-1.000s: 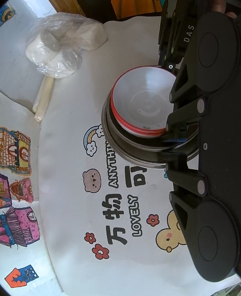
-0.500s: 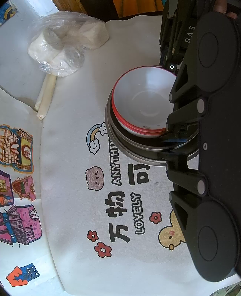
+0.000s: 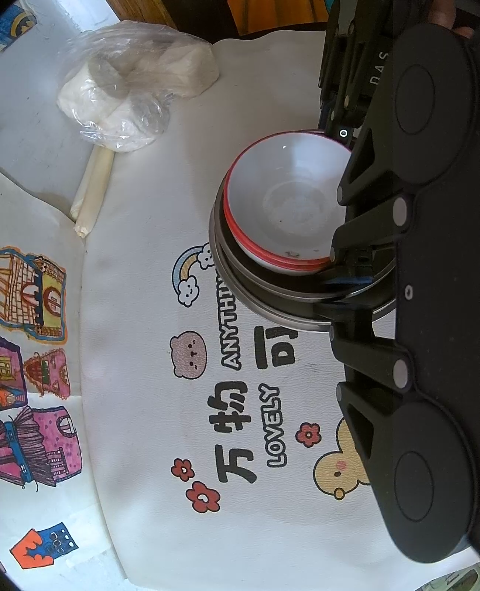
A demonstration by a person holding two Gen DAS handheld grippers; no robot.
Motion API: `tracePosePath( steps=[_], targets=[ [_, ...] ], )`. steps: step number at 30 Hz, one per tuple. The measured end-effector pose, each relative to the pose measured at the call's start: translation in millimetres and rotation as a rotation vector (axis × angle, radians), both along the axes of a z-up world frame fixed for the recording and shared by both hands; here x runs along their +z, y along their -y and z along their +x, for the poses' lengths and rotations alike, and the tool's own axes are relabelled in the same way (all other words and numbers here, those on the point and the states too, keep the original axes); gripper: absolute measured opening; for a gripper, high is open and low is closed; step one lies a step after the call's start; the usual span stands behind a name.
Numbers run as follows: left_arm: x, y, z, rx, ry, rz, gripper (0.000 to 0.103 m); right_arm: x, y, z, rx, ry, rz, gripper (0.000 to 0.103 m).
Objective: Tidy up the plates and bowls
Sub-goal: 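Lower the bowl stack into the large steel dish with both tools, then open both grippers to release the steel bowl rim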
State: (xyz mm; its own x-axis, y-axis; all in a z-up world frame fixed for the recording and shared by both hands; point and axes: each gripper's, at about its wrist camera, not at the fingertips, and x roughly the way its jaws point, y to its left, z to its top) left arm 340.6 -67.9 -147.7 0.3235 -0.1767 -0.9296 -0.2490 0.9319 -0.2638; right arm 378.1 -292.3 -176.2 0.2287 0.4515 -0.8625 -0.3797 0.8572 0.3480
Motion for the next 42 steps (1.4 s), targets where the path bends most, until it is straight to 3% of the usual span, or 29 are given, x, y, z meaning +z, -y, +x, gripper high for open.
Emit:
tracePosePath(
  steps=[10, 14, 18, 22, 29, 31, 35, 42],
  targets=[
    [4, 1, -4, 0.01, 0.014, 0.012, 0.013, 5, 1, -2, -0.003, 0.019, -0.011, 0.019],
    [4, 2, -5, 0.015, 0.018, 0.017, 0.016, 7, 4, -3, -0.017, 0.03, -0.017, 0.026],
    [5, 2, -7, 0.026, 0.013, 0.052, 0.03, 9, 7, -3, -0.031, 0.041, -0.019, 0.032],
    [6, 0, -8, 0.043, 0.021, 0.057, 0.035, 12, 9, -5, -0.037, 0.048, -0.019, 0.039],
    [10, -4, -13, 0.06, 0.029, 0.093, 0.055, 16, 12, -10, -0.043, 0.067, -0.023, 0.042],
    [11, -5, -15, 0.062, 0.034, 0.106, 0.06, 18, 13, -11, -0.054, 0.082, -0.042, 0.056],
    [15, -6, -18, 0.066, 0.051, 0.128, 0.072, 22, 22, -13, -0.09, 0.095, -0.03, 0.064],
    [19, -10, -22, 0.101, 0.068, 0.14, 0.084, 27, 33, -20, -0.132, 0.124, -0.036, 0.079]
  ],
)
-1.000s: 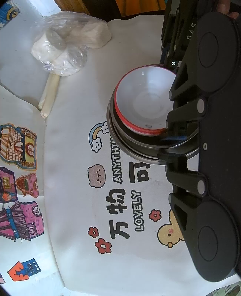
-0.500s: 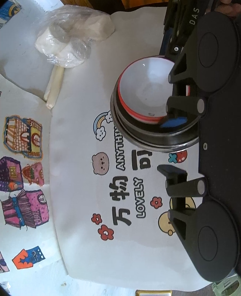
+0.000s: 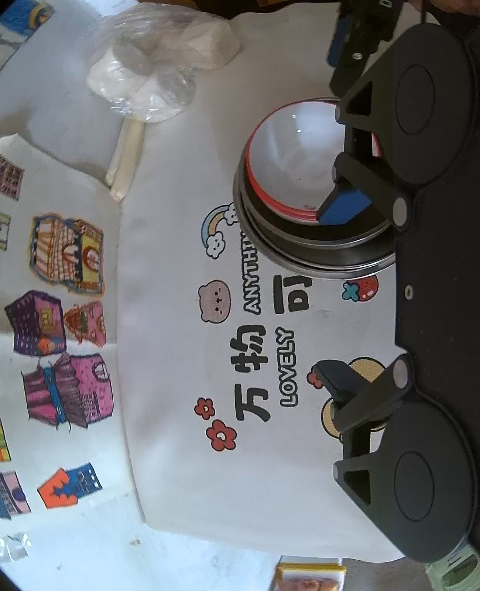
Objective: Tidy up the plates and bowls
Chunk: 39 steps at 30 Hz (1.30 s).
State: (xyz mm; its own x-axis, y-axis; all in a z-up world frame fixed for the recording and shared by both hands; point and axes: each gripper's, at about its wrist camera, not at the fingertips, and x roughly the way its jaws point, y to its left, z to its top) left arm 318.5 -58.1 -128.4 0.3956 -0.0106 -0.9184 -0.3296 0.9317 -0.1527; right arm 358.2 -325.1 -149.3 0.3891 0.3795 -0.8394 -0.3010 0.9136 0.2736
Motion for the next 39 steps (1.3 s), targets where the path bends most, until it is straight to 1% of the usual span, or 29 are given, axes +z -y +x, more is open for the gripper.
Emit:
tracePosePath(
  steps=[1, 2, 3, 8, 11, 13, 18, 21, 27, 30, 34, 39],
  targets=[
    [1, -1, -1, 0.006, 0.006, 0.0, 0.086, 0, 1, -1, -0.003, 0.002, 0.0, 0.081],
    [2, -1, -1, 0.007, 0.014, -0.002, 0.092, 1, 2, -2, -0.005, 0.006, 0.0, 0.082],
    [3, -2, -1, 0.004, 0.024, -0.007, 0.094, 1, 2, -3, -0.006, 0.009, -0.001, 0.083],
    [6, 1, -2, -0.001, 0.044, -0.009, 0.1, 2, 4, -7, -0.007, 0.027, -0.008, 0.09],
    [7, 0, -4, 0.003, 0.047, -0.013, 0.102, 7, 7, -11, -0.008, 0.04, -0.016, 0.094],
    [7, 0, -5, 0.006, 0.055, -0.015, 0.102, 11, 10, -13, -0.013, 0.061, -0.019, 0.099],
    [6, 0, -9, 0.017, 0.063, -0.016, 0.102, 17, 17, -16, -0.028, 0.093, -0.006, 0.101],
    [10, 2, -13, 0.005, 0.087, -0.001, 0.102, 21, 18, -16, -0.024, 0.114, -0.001, 0.102],
    [24, 11, -27, -0.009, 0.165, 0.018, 0.102, 26, 20, -19, -0.009, 0.164, 0.03, 0.103],
    [32, 17, -33, -0.015, 0.189, 0.032, 0.102, 28, 20, -23, 0.011, 0.19, 0.038, 0.103],
    [42, 21, -43, -0.001, 0.214, 0.055, 0.102, 33, 23, -29, 0.034, 0.215, 0.06, 0.103],
    [51, 30, -58, 0.022, 0.261, 0.066, 0.102, 42, 33, -43, 0.06, 0.257, 0.057, 0.103]
  ],
)
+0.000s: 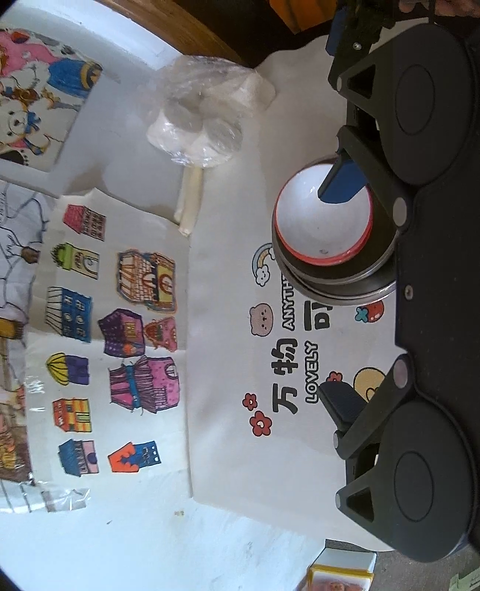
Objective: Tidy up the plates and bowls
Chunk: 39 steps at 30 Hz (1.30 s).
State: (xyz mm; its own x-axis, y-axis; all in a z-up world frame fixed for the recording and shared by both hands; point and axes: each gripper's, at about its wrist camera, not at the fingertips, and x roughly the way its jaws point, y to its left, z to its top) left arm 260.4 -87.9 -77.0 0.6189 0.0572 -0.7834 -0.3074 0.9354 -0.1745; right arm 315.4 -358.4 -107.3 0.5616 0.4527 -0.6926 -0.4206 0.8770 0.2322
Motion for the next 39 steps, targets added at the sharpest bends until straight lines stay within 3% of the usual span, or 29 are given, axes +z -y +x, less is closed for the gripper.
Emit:
tracePosePath(
  steps=[18, 39],
  targets=[
    [28, 45, -71, 0.014, 0.101, 0.06, 0.102, 25, 43, -61, 0.018, 0.102, 0.04, 0.103],
    [34, 33, -144, 0.068, 0.13, 0.051, 0.102, 29, 21, -114, 0.082, 0.103, 0.037, 0.103]
  ],
)
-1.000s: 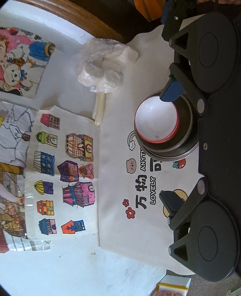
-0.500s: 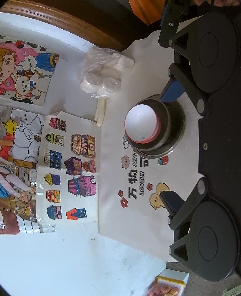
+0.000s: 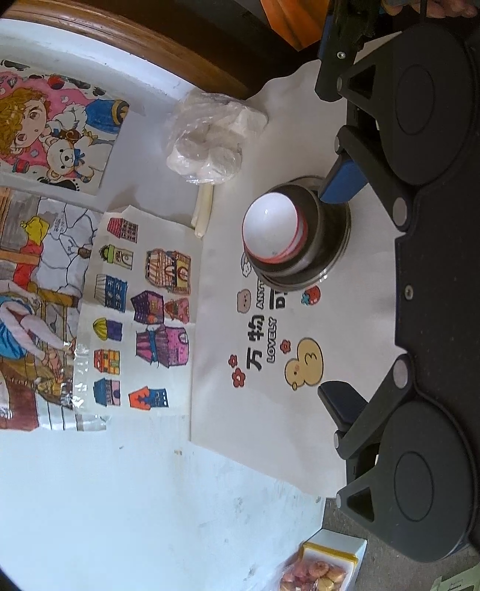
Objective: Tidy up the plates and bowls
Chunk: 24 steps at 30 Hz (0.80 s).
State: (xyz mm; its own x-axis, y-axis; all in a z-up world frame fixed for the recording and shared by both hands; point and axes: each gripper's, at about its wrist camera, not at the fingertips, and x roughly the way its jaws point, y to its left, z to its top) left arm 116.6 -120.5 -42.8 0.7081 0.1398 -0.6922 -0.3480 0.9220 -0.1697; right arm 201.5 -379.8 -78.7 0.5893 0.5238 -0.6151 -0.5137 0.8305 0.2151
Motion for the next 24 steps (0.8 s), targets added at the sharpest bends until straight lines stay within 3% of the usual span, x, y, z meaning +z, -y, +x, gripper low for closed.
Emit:
tracePosePath(
  steps=[24],
  targets=[
    [0, -57, -38, -0.15, 0.041, 0.064, 0.102, -11, -55, -67, -0.127, 0.025, -0.017, 0.103]
  ],
)
